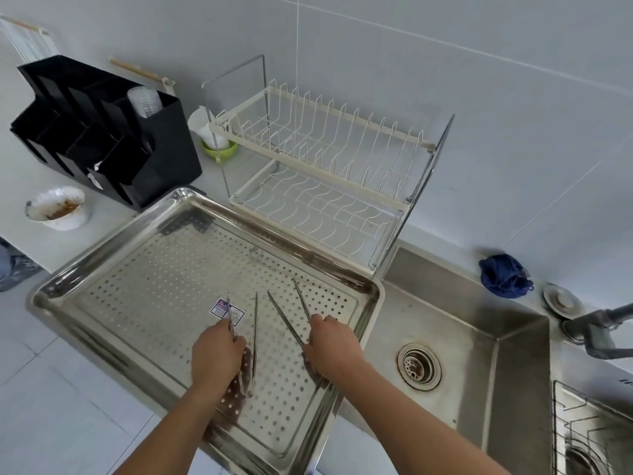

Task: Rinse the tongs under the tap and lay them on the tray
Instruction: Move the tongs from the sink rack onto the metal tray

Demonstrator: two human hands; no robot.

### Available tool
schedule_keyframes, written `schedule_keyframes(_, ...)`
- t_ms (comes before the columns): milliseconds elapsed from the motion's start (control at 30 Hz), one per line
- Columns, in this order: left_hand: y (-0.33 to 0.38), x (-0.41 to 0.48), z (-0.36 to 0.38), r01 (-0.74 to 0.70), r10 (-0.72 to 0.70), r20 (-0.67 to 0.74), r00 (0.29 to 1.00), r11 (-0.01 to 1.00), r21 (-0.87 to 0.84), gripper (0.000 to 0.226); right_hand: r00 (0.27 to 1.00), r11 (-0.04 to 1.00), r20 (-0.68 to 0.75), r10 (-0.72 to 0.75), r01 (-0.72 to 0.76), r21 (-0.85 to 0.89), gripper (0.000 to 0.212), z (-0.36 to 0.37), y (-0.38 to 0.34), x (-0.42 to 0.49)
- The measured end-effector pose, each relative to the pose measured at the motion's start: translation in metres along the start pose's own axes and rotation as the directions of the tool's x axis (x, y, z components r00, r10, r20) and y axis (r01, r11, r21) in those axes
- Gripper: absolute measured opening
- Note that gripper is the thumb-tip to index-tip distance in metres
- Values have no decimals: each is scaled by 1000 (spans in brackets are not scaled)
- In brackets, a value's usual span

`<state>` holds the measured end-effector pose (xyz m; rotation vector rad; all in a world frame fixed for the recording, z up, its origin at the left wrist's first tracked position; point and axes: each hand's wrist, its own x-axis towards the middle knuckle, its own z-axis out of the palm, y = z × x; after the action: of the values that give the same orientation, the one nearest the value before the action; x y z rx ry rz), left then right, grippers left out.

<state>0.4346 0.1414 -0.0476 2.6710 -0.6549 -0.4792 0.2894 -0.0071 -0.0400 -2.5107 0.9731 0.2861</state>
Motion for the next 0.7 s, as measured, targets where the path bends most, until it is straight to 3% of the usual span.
schedule_keyframes(100, 3, -5, 0, 14, -14, -3, 1000, 1000, 22, 12, 1000, 1000, -23, -14, 14, 2, 7, -3, 1, -1)
schedule_keyframes(167, 7, -10, 0, 11, -10, -7, 1000, 998, 65, 29, 999, 1000, -41, -25, 25, -2, 4, -5, 2, -2)
schedule_keyframes(367, 23, -22, -3, -139, 149, -25, 988, 959, 245, 54, 995, 999, -87, -48, 48, -3, 23, -12, 5, -8)
schedule_keyframes(700, 74, -45, -10, -372, 405, -31, 914, 865, 336, 62, 957, 997, -280, -77, 75, -18, 35, -46, 28, -47)
